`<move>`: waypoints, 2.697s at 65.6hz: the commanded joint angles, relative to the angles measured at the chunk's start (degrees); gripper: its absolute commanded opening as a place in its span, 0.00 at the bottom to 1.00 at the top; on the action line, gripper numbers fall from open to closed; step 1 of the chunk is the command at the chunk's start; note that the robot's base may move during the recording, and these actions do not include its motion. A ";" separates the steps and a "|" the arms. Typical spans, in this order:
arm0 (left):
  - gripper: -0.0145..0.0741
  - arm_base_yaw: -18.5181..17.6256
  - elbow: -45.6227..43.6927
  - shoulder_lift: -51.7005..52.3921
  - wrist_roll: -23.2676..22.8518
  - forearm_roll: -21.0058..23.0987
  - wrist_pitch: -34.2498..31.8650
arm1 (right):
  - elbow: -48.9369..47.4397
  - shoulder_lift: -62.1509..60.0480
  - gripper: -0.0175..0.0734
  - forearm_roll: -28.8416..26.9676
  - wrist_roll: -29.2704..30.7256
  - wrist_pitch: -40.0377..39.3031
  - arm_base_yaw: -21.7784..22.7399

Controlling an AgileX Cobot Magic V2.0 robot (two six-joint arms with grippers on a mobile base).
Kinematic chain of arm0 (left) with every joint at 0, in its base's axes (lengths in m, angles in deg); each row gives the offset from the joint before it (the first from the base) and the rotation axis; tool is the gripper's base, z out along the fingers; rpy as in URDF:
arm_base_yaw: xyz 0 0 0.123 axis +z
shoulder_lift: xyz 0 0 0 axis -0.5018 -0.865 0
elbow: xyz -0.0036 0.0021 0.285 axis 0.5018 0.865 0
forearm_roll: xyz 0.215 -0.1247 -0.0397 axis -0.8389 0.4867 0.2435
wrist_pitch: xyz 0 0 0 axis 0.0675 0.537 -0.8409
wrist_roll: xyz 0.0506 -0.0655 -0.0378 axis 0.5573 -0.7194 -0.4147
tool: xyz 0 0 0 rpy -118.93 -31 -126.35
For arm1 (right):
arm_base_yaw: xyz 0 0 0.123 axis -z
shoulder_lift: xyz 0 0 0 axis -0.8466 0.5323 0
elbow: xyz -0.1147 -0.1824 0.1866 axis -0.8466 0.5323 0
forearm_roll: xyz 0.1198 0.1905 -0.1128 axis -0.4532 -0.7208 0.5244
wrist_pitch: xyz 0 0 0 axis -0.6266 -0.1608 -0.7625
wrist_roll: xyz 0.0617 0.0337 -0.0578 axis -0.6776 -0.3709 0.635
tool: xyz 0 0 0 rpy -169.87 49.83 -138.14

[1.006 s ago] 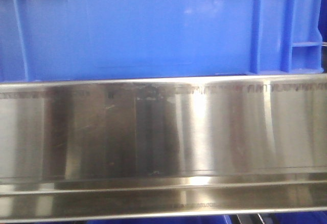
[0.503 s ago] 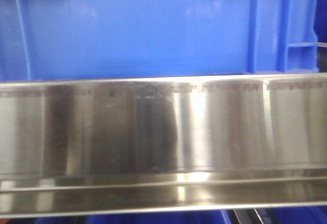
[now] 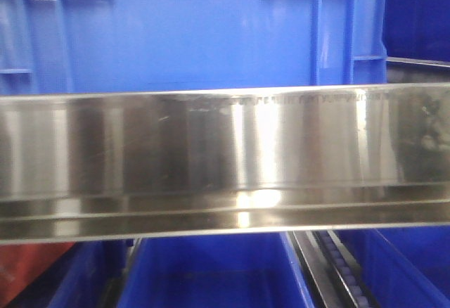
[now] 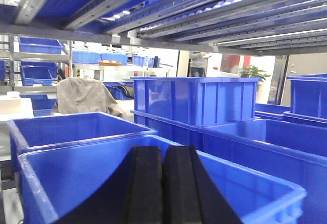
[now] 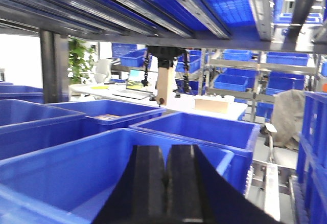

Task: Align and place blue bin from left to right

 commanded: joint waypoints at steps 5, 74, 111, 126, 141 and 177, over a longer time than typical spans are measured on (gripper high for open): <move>0.04 -0.43 0.00 0.34 0.00 -0.37 -1.00 | -0.02 -0.32 0.12 0.60 0.23 -1.19 0.01; 0.04 -0.43 0.00 0.34 0.00 -0.37 -1.00 | -0.02 -0.32 0.12 0.60 0.23 -1.19 0.01; 0.04 -0.43 0.00 0.34 0.00 -0.37 -1.00 | -0.02 -0.32 0.12 0.60 0.23 -1.19 0.01; 0.04 -0.43 0.00 0.34 0.00 -0.37 -1.00 | 0.55 -0.29 0.12 0.60 0.23 -1.08 0.01; 0.04 -0.43 0.00 0.34 0.00 -0.37 -1.00 | 7.93 -2.27 0.12 -11.33 15.72 -1.45 11.25; 0.04 -0.43 0.00 0.34 0.00 -0.37 -1.00 | 38.90 -24.38 0.12 -28.16 23.55 -11.86 29.22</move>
